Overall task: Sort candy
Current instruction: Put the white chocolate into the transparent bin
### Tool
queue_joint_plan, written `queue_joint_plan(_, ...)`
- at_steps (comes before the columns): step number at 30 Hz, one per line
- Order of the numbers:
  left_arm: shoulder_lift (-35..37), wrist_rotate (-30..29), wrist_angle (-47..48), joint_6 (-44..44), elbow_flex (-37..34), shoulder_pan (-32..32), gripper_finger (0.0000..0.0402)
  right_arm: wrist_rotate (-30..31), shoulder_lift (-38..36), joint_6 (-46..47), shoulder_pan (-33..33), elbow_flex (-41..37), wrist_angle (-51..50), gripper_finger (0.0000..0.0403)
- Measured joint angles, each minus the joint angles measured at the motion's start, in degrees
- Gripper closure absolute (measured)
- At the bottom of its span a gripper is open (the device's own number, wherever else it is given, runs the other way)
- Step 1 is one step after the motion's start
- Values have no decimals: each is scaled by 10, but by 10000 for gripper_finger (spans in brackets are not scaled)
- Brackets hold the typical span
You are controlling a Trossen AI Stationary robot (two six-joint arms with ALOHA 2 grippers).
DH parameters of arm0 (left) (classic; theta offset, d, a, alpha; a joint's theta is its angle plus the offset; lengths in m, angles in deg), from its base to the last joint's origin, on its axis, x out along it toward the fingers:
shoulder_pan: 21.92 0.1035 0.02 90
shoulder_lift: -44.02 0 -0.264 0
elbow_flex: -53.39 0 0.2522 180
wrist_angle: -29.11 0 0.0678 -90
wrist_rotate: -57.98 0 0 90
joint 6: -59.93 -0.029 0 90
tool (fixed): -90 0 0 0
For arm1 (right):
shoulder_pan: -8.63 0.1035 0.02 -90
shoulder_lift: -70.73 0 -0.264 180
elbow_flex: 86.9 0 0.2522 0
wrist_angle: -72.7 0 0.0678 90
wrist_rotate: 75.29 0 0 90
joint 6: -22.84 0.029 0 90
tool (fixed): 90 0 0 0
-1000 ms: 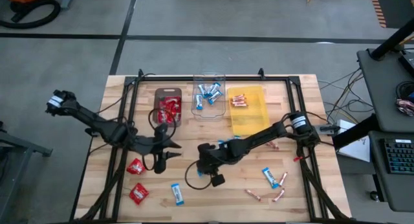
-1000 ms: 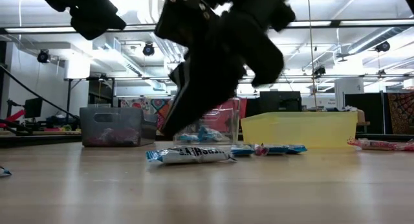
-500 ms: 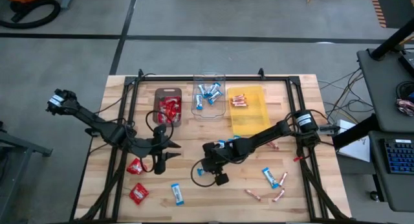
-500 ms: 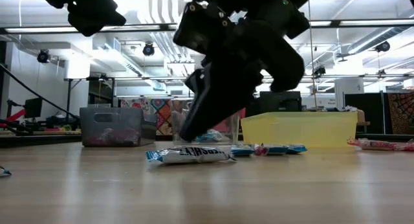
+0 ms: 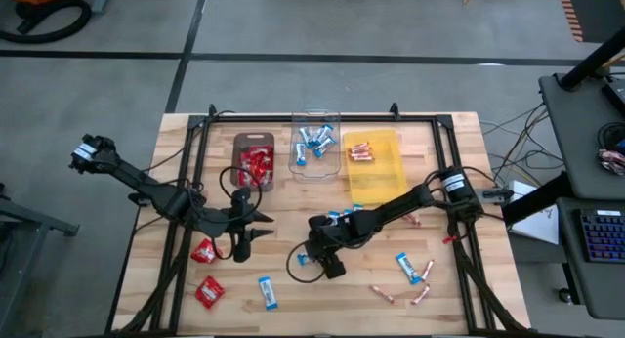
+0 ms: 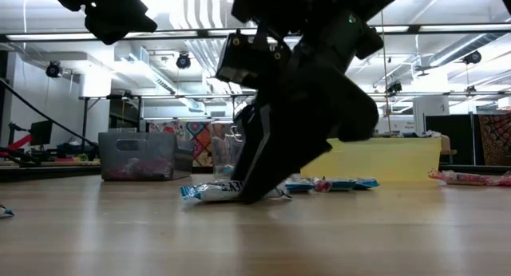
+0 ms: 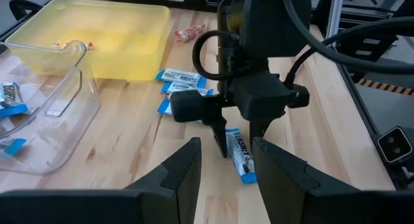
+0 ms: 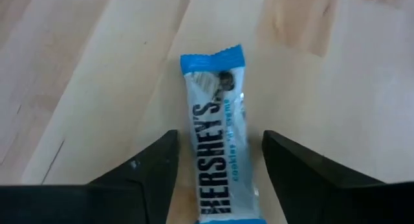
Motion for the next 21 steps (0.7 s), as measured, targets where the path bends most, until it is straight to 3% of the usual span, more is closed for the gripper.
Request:
queue_joint_plan(6,0,-1,-1,0,0,0,278,0,9,1,0,1,2,211)
queue_joint_plan(17,0,-1,0,0,0,0,278,1,10,9,-1,1,7,321)
queue_joint_plan(21,0,-1,0,0,0,0,278,-7,7,16,-2,1,7,335)
